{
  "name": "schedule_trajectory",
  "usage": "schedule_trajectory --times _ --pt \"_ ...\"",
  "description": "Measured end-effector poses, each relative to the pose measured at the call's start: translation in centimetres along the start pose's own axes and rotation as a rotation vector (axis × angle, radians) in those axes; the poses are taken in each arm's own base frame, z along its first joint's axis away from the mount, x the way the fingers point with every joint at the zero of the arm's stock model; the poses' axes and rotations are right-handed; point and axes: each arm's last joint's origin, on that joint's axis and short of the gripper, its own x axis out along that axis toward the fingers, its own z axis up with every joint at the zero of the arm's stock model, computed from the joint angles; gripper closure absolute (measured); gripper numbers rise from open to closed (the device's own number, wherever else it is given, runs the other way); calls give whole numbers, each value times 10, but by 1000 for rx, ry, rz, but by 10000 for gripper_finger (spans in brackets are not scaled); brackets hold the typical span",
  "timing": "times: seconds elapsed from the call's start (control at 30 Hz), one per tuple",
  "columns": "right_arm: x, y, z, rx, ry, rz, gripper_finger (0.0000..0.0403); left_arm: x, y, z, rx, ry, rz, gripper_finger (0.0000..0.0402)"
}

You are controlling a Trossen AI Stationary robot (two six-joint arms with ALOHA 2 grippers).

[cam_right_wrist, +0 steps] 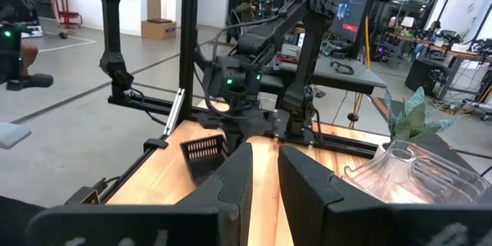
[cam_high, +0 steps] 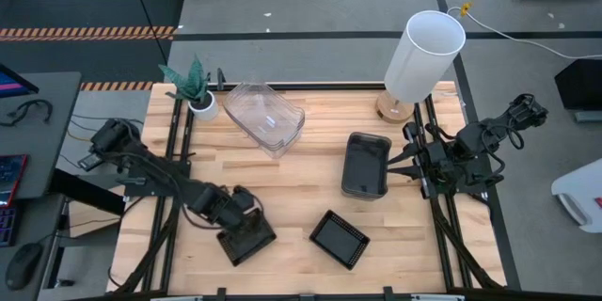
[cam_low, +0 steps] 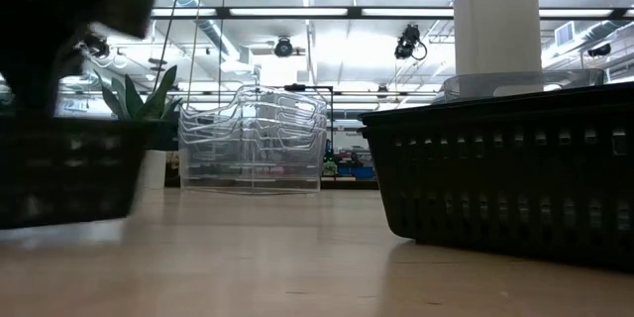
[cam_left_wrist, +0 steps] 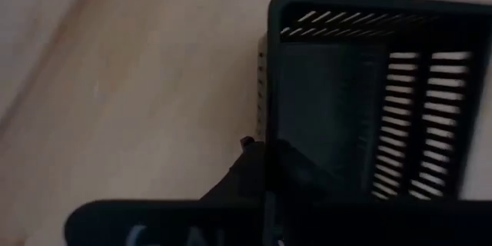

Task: Stack baskets by color
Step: Stack the left black bin on top of the right black bin

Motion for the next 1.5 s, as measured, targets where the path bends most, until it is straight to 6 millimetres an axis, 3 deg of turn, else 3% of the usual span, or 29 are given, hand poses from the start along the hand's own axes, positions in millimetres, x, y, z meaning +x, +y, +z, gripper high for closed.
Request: schedule_trajectory --times 0.43,0.73,0.97,1.5 --pt "0 0 0 -1 0 0 332 -65 -34 66 190 -323 -116 387" --pt "0 0 0 -9 0 0 332 -86 -43 98 283 -546 -180 387" --pt "0 0 1 -9 -7 -1 332 -84 -50 126 358 -699 -260 387" --pt "1 0 1 -18 -6 -2 332 -35 -71 161 560 -816 -352 387"
